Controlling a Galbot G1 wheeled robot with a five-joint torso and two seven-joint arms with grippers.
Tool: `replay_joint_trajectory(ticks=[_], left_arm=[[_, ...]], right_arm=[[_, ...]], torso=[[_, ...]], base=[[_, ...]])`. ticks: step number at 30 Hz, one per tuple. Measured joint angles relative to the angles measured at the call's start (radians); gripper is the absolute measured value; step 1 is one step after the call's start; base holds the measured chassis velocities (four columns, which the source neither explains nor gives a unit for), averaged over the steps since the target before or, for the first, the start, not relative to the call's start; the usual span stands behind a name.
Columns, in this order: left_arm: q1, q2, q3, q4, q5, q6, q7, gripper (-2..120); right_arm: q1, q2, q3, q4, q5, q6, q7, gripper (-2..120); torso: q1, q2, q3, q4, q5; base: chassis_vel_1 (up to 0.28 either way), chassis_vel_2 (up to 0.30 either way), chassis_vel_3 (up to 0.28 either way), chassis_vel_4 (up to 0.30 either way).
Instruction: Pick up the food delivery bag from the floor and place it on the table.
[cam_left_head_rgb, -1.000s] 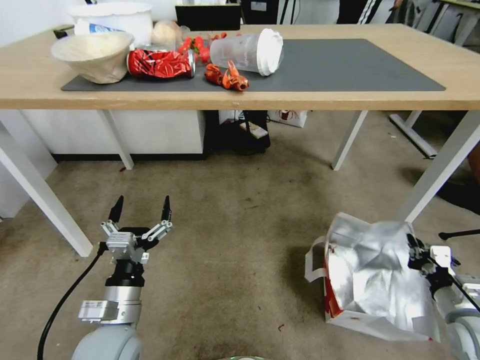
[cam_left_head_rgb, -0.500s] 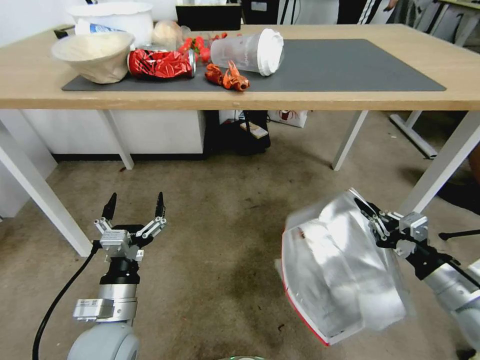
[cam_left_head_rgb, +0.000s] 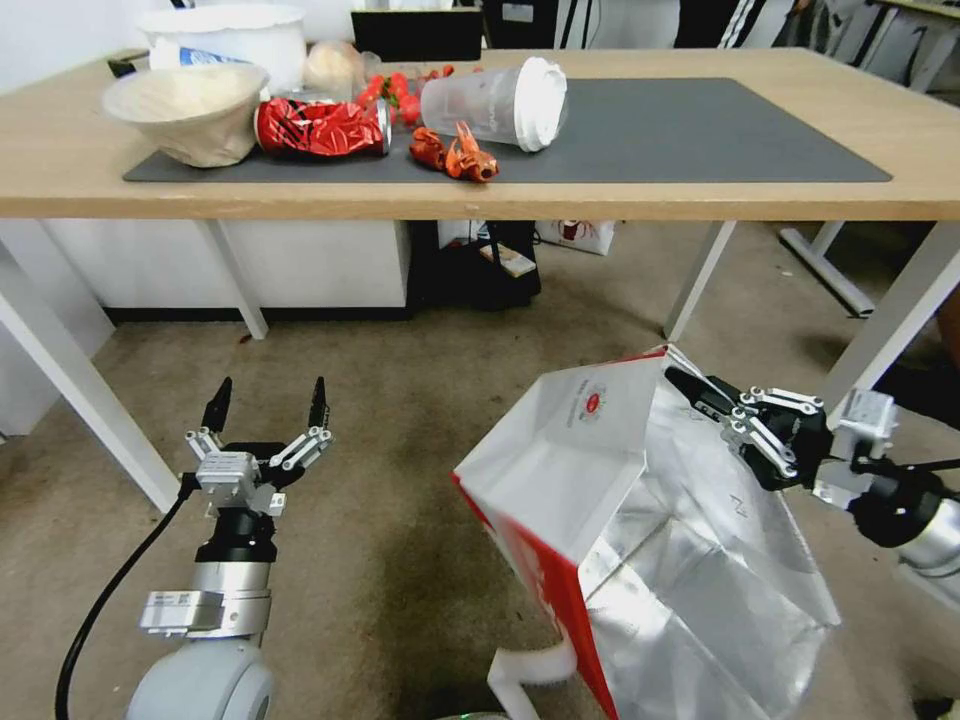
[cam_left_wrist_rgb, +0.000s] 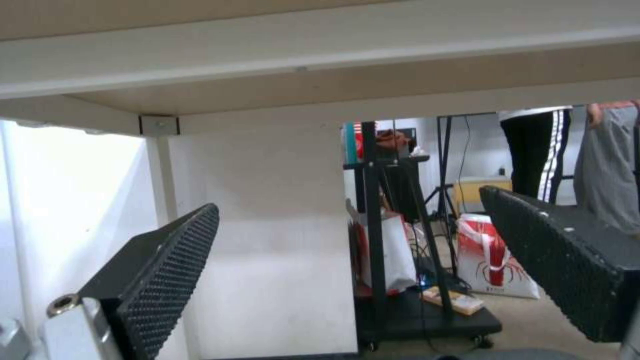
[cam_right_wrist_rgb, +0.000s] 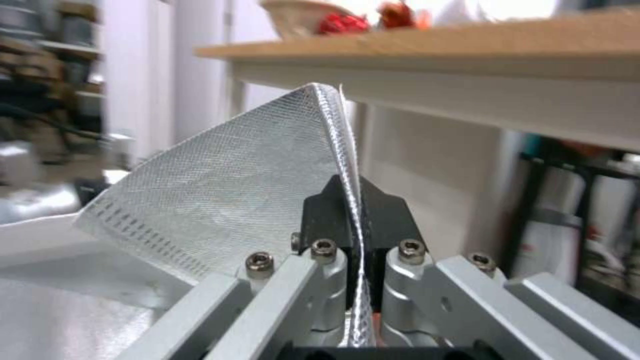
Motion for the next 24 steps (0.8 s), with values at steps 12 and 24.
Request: replay_joint_trajectory(ticks=[12,24], left_arm=[[0.002,-0.001,0.006,-0.016,-0.013,0.036,0.002,98],[0.004,0.003,0.003,-0.012,-0.023,0.031,0.05,101]], right_arm=[[0.017,-0.025,0.04,-0.009,0.084,-0.052,-0.127,0],[0.012,-0.013,0.04,-0.008,0.068,-0.049,-0.13,0]], torso=[[0.0,0.0,0.0,0.0,0.0001],[0.001,0.032,0.027,-0.0001,0.0]], base=[[0.0,0.0,0.0,0.0],[0.0,0.0,0.0,0.0]])
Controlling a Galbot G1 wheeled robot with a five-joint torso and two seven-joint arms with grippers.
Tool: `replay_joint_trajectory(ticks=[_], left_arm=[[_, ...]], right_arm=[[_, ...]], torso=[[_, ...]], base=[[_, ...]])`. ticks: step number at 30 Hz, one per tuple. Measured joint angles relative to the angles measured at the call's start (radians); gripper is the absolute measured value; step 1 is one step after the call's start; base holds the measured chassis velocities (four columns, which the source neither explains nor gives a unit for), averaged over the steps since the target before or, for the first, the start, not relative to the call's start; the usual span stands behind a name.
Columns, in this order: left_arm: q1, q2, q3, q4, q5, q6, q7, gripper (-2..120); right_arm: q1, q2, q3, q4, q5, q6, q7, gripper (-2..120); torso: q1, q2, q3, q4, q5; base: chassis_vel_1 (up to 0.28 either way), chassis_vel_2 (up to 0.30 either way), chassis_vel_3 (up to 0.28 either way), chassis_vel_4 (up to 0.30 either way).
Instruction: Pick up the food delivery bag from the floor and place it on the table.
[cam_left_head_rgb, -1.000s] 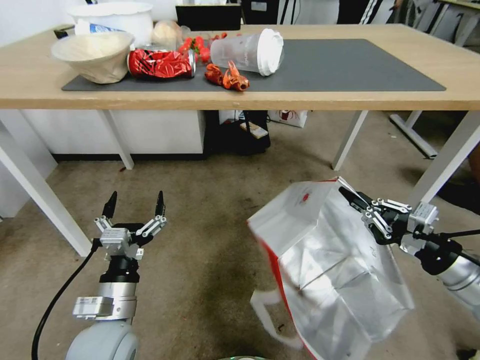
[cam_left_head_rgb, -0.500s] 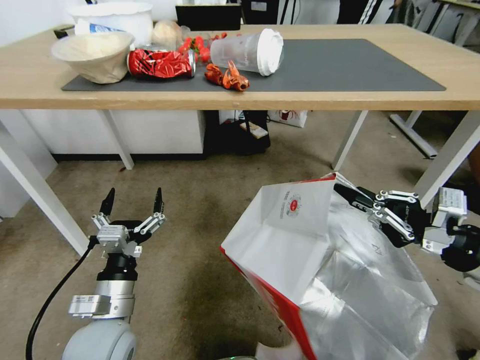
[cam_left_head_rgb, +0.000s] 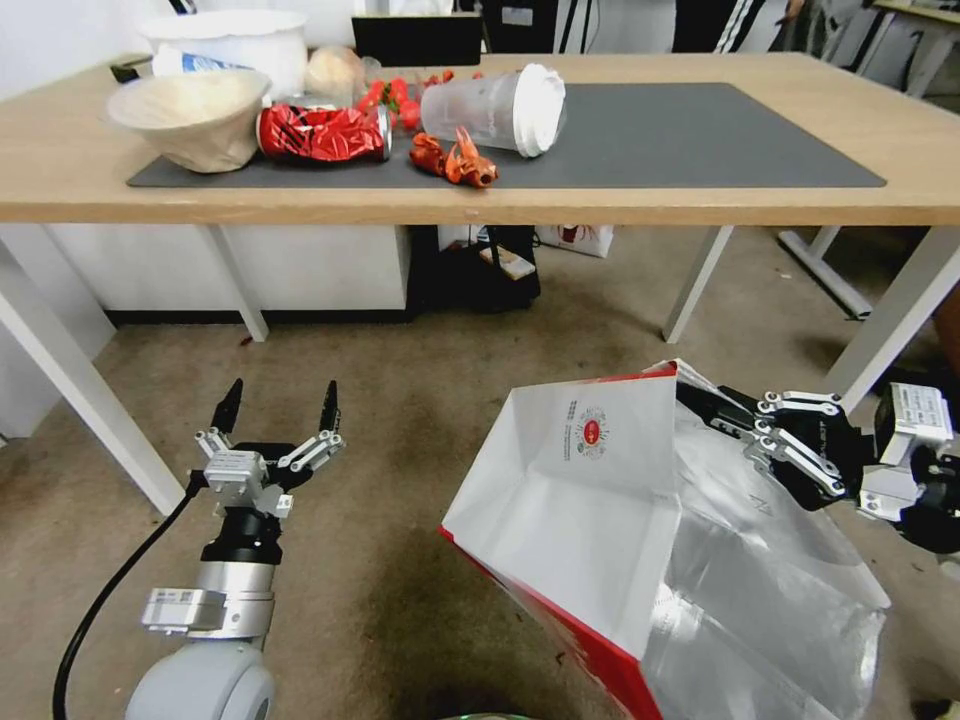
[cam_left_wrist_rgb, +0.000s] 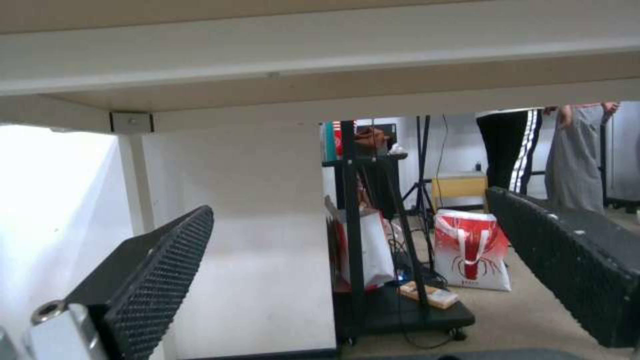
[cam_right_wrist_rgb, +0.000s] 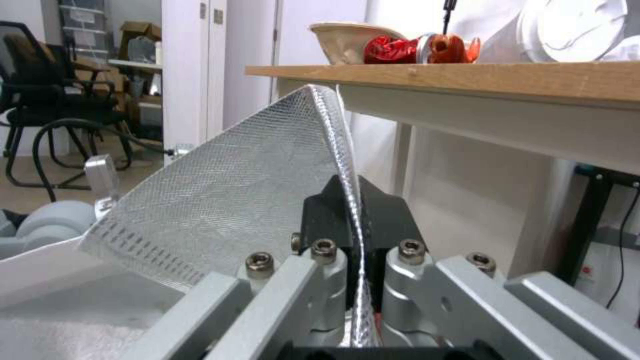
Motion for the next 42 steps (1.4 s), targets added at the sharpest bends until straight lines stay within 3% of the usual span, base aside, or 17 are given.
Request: replay_joint_trajectory(ticks=[27,42], left_arm=[[0.004,-0.002,-0.001,-0.005,0.005,-0.003,-0.001,100],[0.008,-0.001,-0.001,-0.017,0.006,-0.002,0.001,100]], right_arm=[[-0.014,0.008,0.017,0.003,-0.015,0.003,-0.021,0],[-0.023,0.003,0.025,0.022,0.054,-0.021,-0.019,0]], torso=[[0.014,0.109,0.097,0.0001,0.0],[0.028,0.169,0.143,0.0,0.0]], base=[[0.0,0.0,0.0,0.0],[0.0,0.0,0.0,0.0]])
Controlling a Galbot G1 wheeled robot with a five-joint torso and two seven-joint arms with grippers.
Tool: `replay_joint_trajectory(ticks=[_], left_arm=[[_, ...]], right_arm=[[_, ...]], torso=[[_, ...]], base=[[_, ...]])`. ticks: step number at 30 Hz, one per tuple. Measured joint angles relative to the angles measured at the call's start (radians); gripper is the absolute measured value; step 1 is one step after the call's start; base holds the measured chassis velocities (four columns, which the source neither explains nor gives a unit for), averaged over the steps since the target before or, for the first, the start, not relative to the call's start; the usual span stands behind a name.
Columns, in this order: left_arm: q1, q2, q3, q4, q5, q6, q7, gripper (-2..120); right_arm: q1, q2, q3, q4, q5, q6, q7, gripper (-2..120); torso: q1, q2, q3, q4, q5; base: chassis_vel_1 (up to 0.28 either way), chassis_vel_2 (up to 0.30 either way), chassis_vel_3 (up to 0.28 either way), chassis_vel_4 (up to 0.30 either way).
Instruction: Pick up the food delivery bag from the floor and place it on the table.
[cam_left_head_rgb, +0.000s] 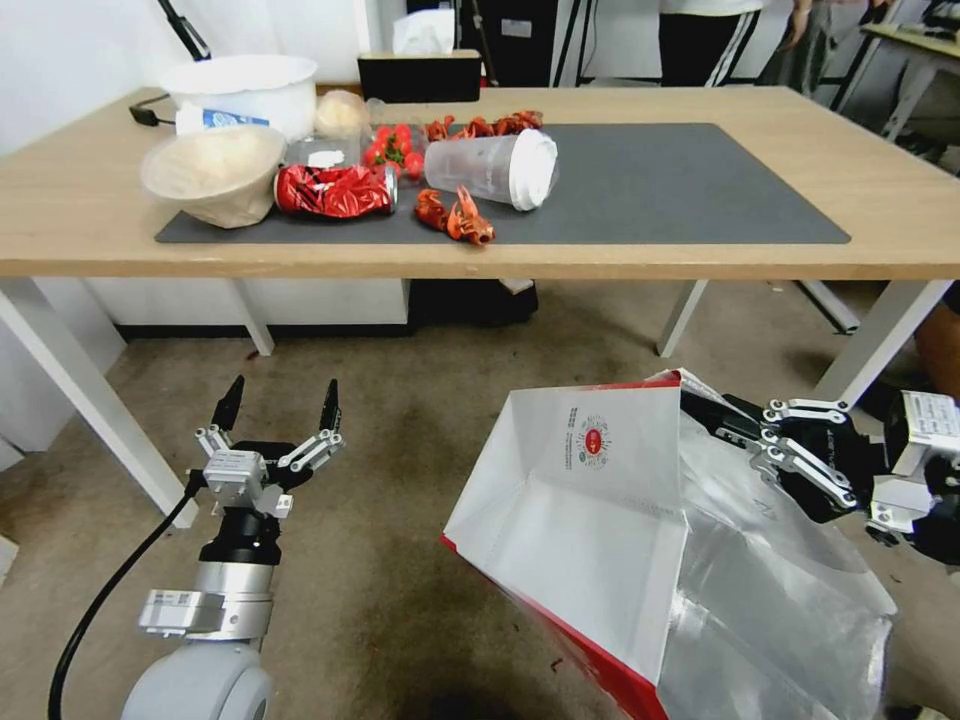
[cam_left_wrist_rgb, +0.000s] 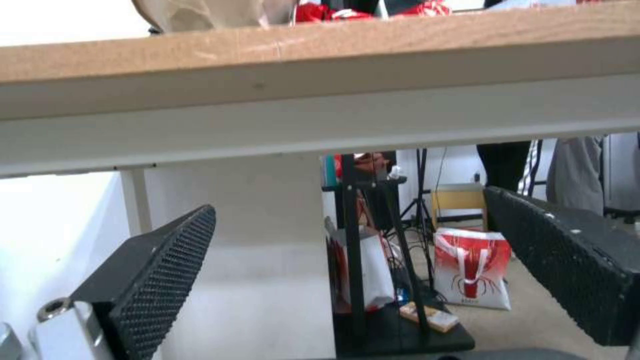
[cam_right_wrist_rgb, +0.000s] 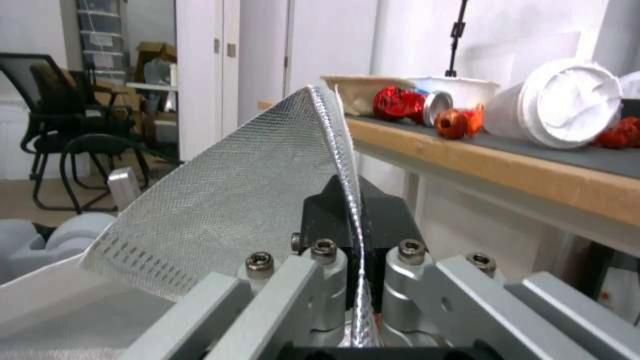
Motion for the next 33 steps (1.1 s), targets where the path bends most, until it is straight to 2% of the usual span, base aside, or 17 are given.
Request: replay_joint_trajectory(ticks=[3,14,33], left_arm=[[0.002,0.0,0.0,-0.003,0.001,0.0,0.001,100],[0.006,0.0,0.0,-0.008,0.002,0.004,0.008,100],[0.012,0.0,-0.001,-0.004,0.015,0.037,-0.004,99]], right_arm=[[0.0,-0.005,0.007,0.007,0.016,-0.005,0.003,0],[-0.005,-0.007,0.019,0.014,0.05,-0.021,-0.015,0],[-0.002,0.005,0.006,-0.005,0.032,-0.02,-0.03,0]], torso=[[0.005,0.021,0.017,0.0001,-0.0001],[0.017,0.063,0.047,0.0001,0.0],[0.04,0.134,0.094,0.0,-0.0001]], base=[[0.0,0.0,0.0,0.0],[0.0,0.0,0.0,0.0],[0.0,0.0,0.0,0.0]])
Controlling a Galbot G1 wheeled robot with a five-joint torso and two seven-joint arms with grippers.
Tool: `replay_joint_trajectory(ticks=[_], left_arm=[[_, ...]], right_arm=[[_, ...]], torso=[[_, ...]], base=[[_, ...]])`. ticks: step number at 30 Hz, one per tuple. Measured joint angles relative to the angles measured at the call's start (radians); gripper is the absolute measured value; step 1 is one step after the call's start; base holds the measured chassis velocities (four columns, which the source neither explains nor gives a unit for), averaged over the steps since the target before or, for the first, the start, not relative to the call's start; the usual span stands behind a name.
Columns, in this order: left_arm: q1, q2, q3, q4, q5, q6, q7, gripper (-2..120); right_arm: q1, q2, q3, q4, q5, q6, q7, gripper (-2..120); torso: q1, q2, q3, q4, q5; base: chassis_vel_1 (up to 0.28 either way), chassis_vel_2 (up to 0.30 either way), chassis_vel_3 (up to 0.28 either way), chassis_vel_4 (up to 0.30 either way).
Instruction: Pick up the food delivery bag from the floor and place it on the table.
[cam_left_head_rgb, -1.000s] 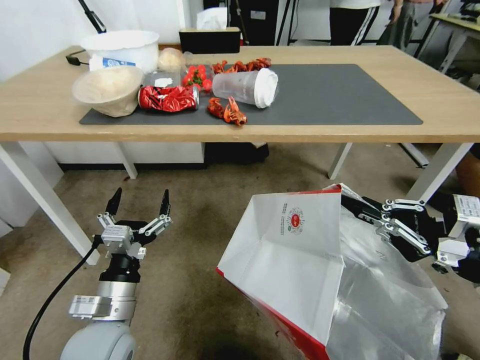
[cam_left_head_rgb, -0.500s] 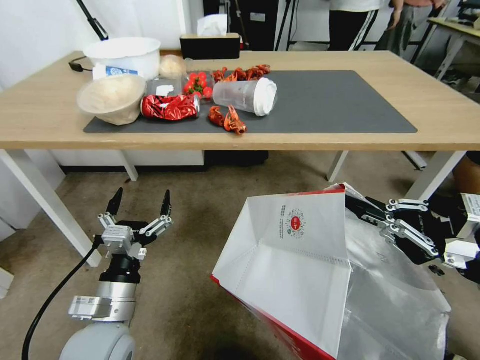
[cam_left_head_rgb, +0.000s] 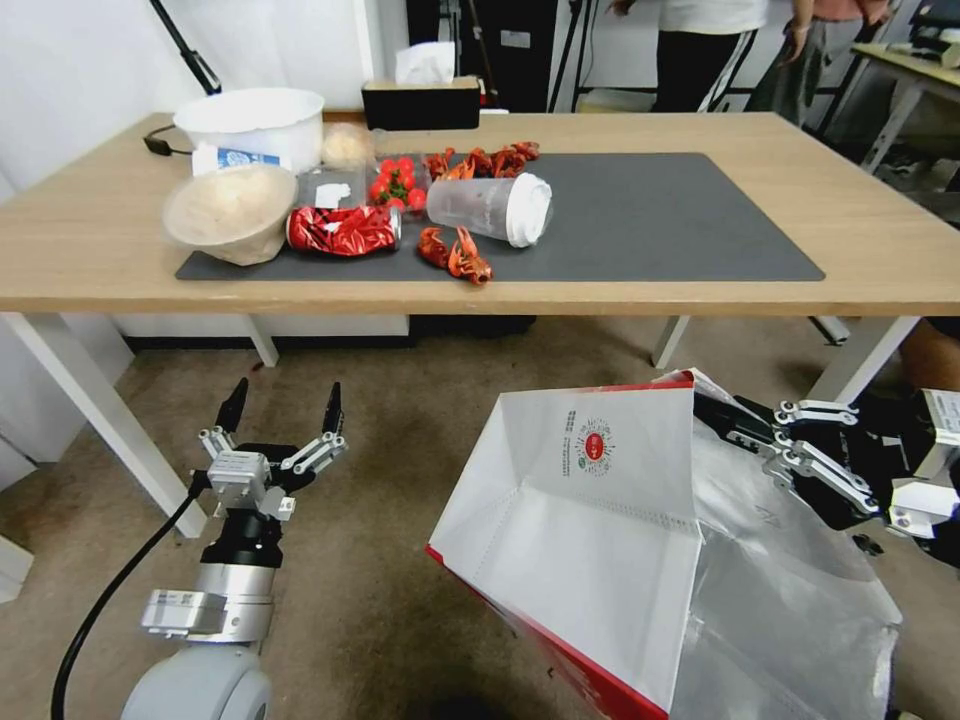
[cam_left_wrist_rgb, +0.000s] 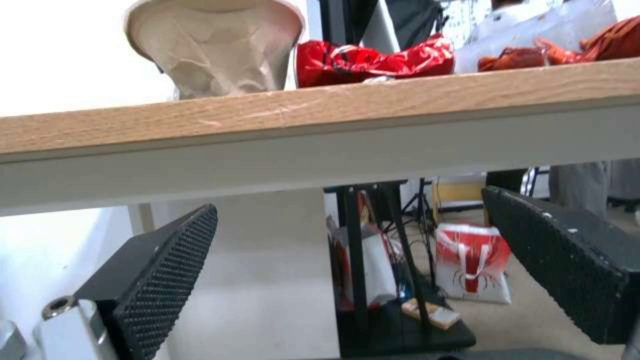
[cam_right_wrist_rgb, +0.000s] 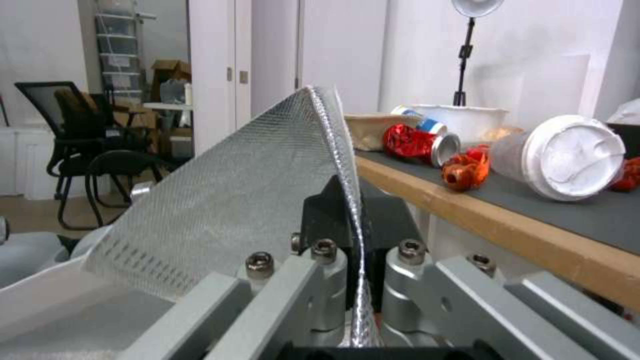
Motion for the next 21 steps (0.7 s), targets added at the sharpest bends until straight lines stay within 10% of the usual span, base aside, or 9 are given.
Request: replay_joint_trajectory(ticks=[21], left_arm=[[0.042,0.01,-0.019,-0.093,0.024,0.179,0.004,98]], right_arm=[[0.003,0.02,-0.005,-0.007,-0.015,0.007,-0.005,0]], torso=[[0.029,0.087,0.059,0.0,0.0]], base=[[0.0,0.0,0.0,0.0]])
